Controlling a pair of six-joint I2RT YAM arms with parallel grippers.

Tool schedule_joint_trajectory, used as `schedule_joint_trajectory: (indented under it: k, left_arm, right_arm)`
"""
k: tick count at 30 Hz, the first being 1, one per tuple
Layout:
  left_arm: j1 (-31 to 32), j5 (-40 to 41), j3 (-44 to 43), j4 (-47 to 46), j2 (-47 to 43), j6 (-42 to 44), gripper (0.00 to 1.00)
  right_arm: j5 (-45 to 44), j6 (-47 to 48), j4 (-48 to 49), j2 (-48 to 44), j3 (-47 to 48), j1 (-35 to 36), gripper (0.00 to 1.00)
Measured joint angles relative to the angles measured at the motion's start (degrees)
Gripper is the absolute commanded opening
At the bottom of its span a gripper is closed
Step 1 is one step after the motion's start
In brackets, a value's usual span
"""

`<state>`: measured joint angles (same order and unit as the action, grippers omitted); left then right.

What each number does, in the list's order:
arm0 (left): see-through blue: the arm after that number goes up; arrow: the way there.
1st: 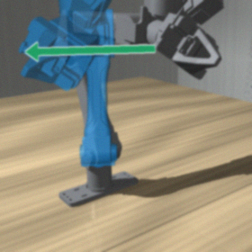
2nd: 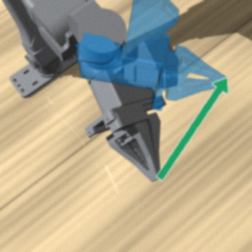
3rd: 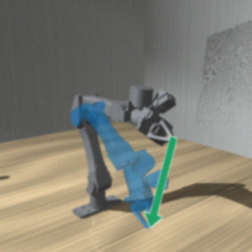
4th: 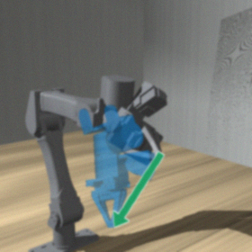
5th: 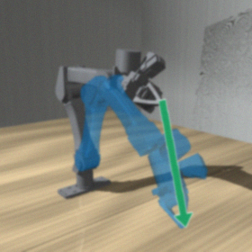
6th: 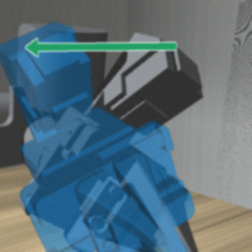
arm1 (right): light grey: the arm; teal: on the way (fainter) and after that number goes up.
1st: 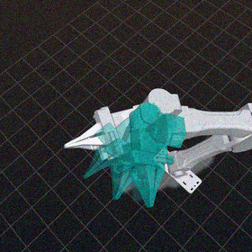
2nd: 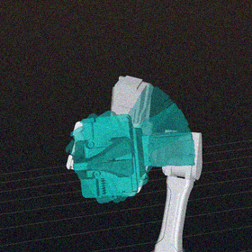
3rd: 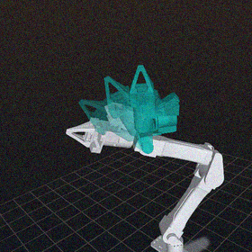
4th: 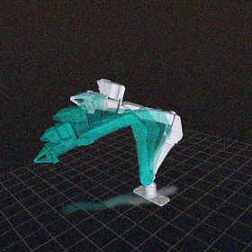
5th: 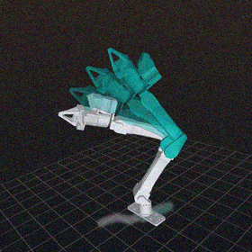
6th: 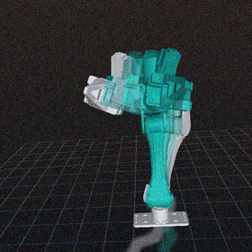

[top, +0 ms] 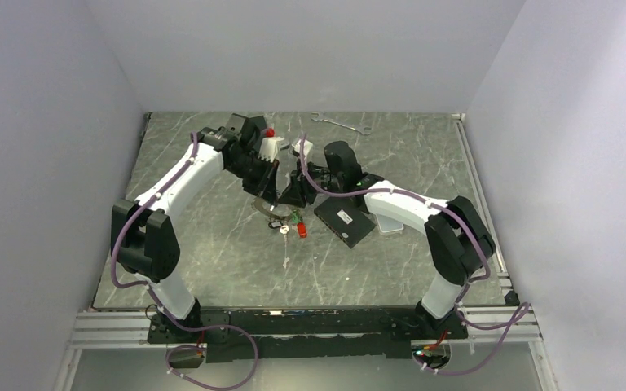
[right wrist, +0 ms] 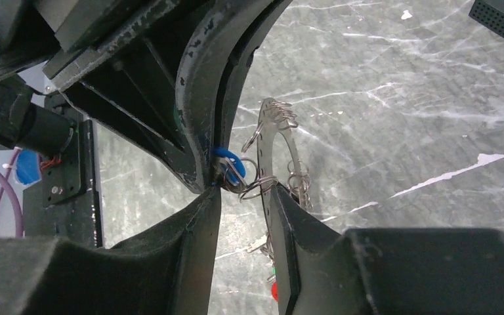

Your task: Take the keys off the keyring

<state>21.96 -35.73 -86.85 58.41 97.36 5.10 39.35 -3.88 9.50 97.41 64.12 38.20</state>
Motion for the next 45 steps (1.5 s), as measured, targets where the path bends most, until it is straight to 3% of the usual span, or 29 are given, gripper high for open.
schedule_joint_trajectory:
  k: [6,14,45]
  left_arm:
    - [0.1,-0.2,0.0,0.2,0.0,0.7,0.0]
    - [0.0,0.5,0.0,0.2,0.0,1.7,0.0]
    - [-3.3,0.5,0.4,-2.0,-0.1,0.6,0.0]
  right_arm:
    - [-0.5,1.6,-1.3,0.8,1.3,0.4,0.33]
    - [-0.6,3.3,-2.4,0.9,1.5,0.8,0.01]
    - [-1.6,15.0,0.3,-1.7,-1.4,1.0,0.0]
